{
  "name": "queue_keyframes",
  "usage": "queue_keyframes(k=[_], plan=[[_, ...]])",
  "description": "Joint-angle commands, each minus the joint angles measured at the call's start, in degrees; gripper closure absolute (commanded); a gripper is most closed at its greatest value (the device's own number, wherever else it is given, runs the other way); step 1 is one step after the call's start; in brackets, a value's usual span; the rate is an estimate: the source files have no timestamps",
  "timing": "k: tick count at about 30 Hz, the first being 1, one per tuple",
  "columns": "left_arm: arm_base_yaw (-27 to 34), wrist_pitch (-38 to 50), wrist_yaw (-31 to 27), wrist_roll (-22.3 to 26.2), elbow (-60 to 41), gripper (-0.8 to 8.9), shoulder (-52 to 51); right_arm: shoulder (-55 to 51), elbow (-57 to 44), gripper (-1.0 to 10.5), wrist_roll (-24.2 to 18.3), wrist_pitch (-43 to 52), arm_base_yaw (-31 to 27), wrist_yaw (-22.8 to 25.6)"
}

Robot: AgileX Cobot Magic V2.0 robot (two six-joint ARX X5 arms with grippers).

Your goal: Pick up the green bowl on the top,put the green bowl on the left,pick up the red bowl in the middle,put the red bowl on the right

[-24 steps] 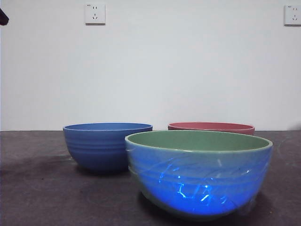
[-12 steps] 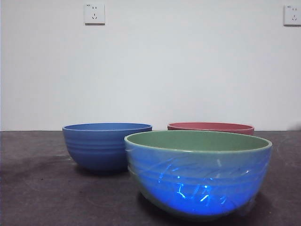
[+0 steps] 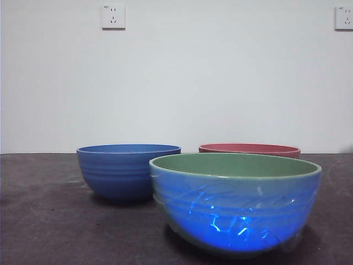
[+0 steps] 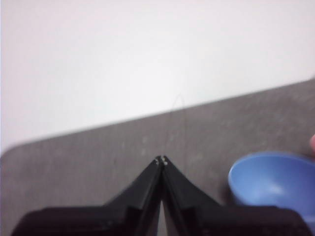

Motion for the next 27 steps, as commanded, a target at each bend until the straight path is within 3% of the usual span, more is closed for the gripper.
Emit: queue_keyframes(k=[1,8,27], plan=[[0.8,3.0,-0.2,-3.5,-5.2,8.16,-0.3,-0.1,-0.2,9.4,0.5,0.3,0.0,0.2],[0.9,3.7,-0.1,-7.5,-12.7,8.16,-0.3,-0.1,-0.2,9.4,0.5,0.3,0.0,0.2],[0.9,3.0,0.0,-7.5,-13.2,8.16,-0.2,-0.1,-0.2,9.4,0.5,0.3,0.0,0.2]])
